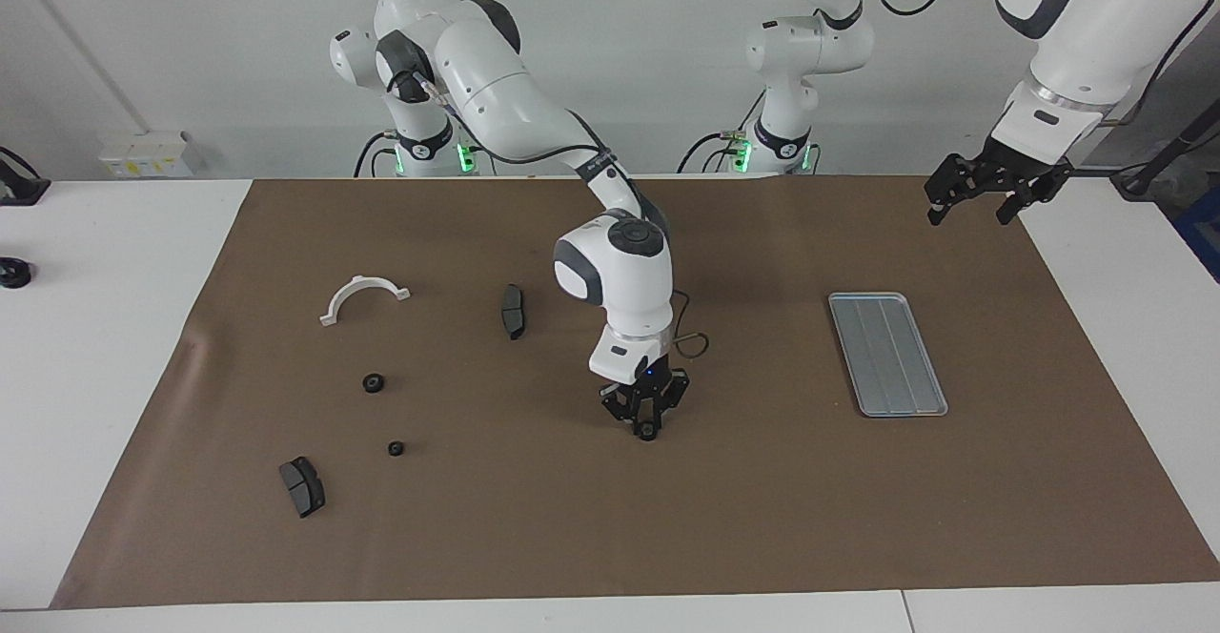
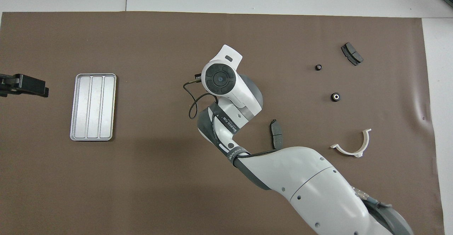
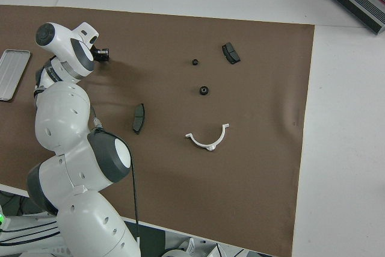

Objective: Place bearing gear from tray to pile

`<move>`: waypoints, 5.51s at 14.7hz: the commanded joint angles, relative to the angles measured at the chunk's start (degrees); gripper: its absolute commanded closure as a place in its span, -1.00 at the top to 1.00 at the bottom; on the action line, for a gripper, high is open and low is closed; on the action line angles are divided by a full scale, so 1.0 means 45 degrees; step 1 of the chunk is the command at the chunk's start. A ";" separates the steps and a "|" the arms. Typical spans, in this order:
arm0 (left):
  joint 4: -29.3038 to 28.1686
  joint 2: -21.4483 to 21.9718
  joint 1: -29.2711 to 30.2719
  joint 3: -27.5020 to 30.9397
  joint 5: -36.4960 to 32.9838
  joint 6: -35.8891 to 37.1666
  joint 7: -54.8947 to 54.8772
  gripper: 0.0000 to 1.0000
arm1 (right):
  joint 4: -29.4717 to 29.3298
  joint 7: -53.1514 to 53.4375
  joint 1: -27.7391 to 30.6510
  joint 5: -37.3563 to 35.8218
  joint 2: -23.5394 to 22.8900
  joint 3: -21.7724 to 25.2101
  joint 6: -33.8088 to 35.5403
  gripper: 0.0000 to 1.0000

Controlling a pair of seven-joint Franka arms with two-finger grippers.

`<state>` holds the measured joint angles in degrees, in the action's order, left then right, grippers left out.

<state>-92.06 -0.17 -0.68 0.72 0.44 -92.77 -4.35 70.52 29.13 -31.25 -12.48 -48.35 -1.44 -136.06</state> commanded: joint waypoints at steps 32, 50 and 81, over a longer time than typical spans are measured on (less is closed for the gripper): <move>-0.0322 0.0388 0.0228 -0.0043 0.0116 0.0010 -0.0693 1.00 | 1.1847 -0.7509 0.6027 0.2967 0.8265 -0.0286 -0.1228 -1.00; -0.0322 0.0388 0.0189 -0.0044 0.0116 0.0010 -0.0712 1.00 | 0.8045 -0.5361 0.5870 0.2989 0.8986 -0.0169 0.3759 1.00; -0.0322 0.0388 0.0189 -0.0063 0.0116 0.0010 -0.0712 1.00 | 0.4641 -0.5107 0.6007 0.2970 1.1311 0.1218 1.0880 1.00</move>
<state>-92.10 0.06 -0.38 0.76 0.65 -92.49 -7.09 91.01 6.89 -5.01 0.54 1.56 4.23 -88.09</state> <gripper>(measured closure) 0.000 0.000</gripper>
